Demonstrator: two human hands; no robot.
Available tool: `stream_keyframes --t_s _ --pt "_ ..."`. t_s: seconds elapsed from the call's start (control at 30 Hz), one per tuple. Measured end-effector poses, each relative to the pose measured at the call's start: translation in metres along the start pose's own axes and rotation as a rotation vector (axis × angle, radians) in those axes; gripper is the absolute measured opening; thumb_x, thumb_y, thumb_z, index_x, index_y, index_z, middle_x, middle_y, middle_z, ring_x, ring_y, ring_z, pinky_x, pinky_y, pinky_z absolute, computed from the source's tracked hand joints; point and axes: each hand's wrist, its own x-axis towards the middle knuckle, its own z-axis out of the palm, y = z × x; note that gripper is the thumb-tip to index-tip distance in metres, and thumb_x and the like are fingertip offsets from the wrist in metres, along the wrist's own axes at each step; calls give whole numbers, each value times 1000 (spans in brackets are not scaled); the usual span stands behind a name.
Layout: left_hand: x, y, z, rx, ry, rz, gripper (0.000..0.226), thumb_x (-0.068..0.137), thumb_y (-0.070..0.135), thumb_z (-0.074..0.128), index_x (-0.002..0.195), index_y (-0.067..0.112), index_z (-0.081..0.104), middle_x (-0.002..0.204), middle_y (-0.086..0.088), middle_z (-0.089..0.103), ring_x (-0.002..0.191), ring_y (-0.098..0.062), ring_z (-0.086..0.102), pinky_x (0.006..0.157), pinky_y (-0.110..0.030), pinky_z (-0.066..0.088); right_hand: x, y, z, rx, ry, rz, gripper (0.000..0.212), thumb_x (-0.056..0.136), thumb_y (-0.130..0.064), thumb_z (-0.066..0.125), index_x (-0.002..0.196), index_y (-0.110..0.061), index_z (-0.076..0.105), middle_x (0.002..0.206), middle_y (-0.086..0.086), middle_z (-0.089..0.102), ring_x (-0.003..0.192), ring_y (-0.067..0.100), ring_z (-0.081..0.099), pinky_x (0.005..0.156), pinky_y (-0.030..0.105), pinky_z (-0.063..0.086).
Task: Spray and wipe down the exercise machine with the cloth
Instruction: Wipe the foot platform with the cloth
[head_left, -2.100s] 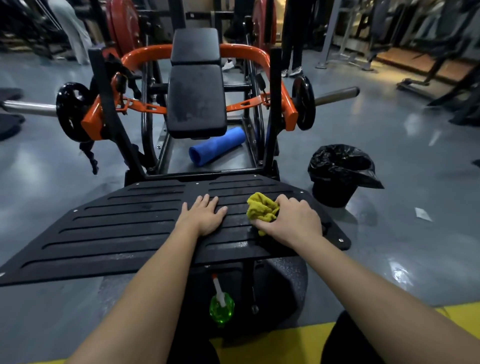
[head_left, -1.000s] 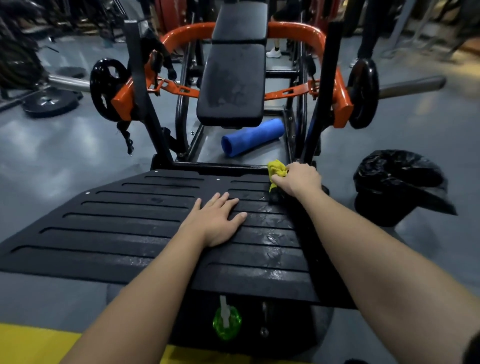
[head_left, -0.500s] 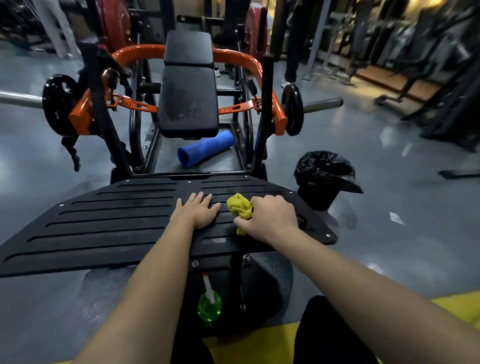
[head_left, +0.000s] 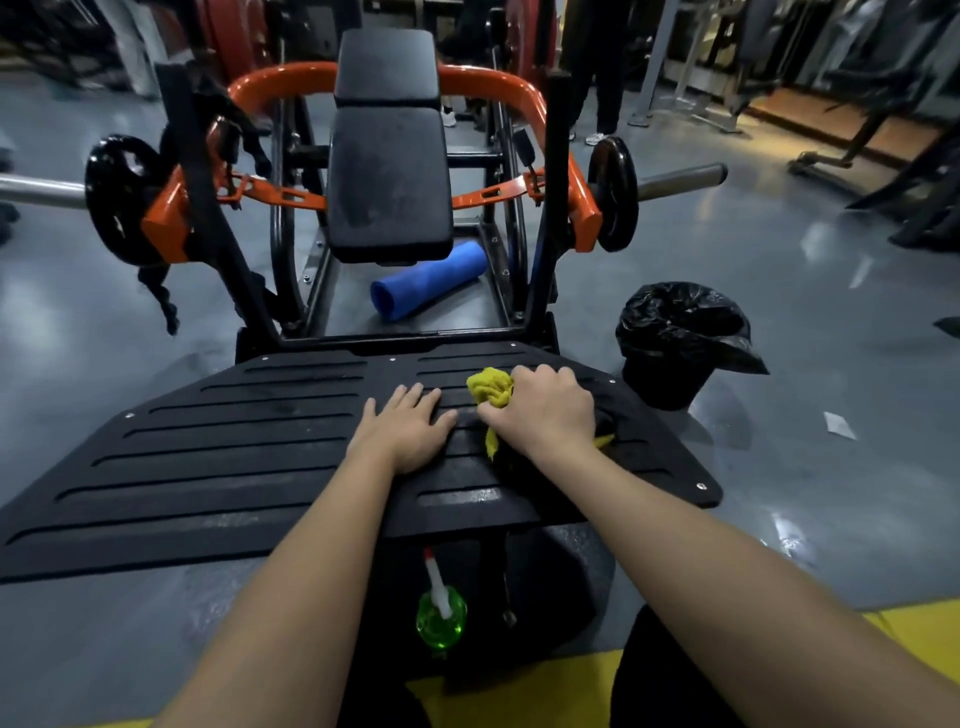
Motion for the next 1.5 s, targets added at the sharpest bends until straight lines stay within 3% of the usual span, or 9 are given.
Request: stream_keyframes --t_s 0.43,0.63,0.83,1.03,1.17,1.4,1.5 --pt "13 -1 5 -10 46 -12 64 105 64 21 162 37 19 172 13 4 157 -6 -5 128 -48 -4 174 -38 86 2 -2 -24 51 88 -58 60 121 -19 67 124 7 62 122 31 50 88 40 47" --pt "13 0 4 -22 49 -29 62 105 64 24 162 39 21 171 15 6 157 -5 -3 128 -47 -4 205 -42 98 17 -44 -47 49 86 -55 56 118 -20 69 121 10 63 117 35 53 87 41 47" --pt "12 1 3 -16 50 -33 62 105 63 25 162 37 24 172 12 8 158 -8 0 128 -48 -2 168 -17 70 140 -195 -73 54 79 -58 58 113 -17 66 116 12 68 109 36 64 75 36 44" --pt "6 3 0 -14 20 -19 63 106 60 20 164 34 18 173 8 4 159 -13 -2 127 -51 -4 74 2 15 180 -284 -45 60 72 -65 60 117 -27 70 116 6 71 110 32 66 84 37 49" --pt "6 0 0 -14 -1 -3 64 107 60 17 164 32 15 173 6 1 159 -15 -4 126 -53 -5 19 2 -6 141 -253 -12 56 70 -71 58 105 -29 72 108 3 73 105 30 67 81 35 50" --pt "7 -5 1 -24 -17 20 62 108 56 14 165 32 11 173 4 0 159 -18 -5 125 -55 -5 -29 -28 -19 -44 -194 35 58 83 -67 54 119 -21 59 119 8 68 112 32 64 84 37 47" --pt "8 -5 0 -24 -17 28 61 108 54 13 165 33 11 173 4 -1 159 -18 -6 125 -56 -6 -26 -51 -9 -117 -186 99 56 87 -60 56 122 -16 55 121 7 67 112 31 64 78 37 45"
